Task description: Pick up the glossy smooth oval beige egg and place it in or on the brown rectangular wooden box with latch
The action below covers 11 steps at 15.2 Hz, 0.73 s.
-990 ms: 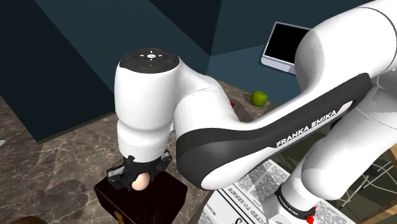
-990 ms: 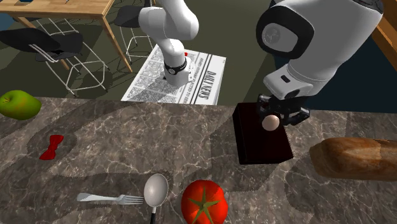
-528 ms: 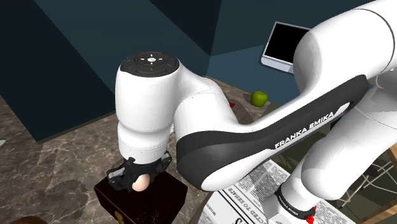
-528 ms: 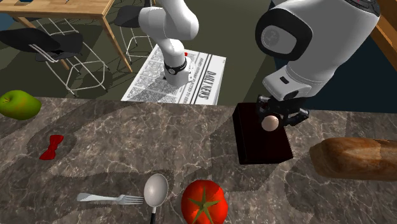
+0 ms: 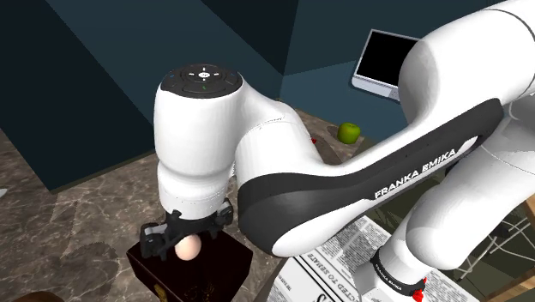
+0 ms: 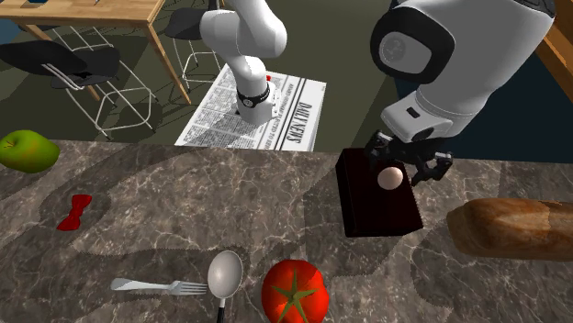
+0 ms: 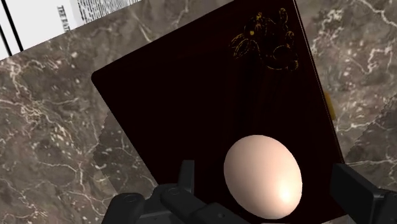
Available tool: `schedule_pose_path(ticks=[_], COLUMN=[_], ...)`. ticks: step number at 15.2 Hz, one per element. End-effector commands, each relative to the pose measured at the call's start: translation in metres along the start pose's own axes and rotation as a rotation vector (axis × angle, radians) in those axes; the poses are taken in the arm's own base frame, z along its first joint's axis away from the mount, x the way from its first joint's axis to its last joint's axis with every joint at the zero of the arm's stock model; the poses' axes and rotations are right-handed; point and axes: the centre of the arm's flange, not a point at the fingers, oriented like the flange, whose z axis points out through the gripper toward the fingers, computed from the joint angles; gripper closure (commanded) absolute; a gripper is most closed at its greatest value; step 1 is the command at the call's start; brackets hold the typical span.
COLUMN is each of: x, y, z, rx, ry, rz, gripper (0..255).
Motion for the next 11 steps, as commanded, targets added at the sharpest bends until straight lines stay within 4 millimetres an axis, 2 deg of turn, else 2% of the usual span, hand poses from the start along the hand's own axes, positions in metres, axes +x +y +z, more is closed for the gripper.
schedule_pose_path(ticks=[1, 3, 11], x=[0.001, 0.001, 0.001], y=[0.001, 0.001, 0.001], z=[-0.021, -0.044, -0.044], rx=[0.0, 0.0, 0.0], ry=[0.0, 0.0, 0.0], rz=[0.0, 0.0, 0.0], gripper=[0, 0, 0])
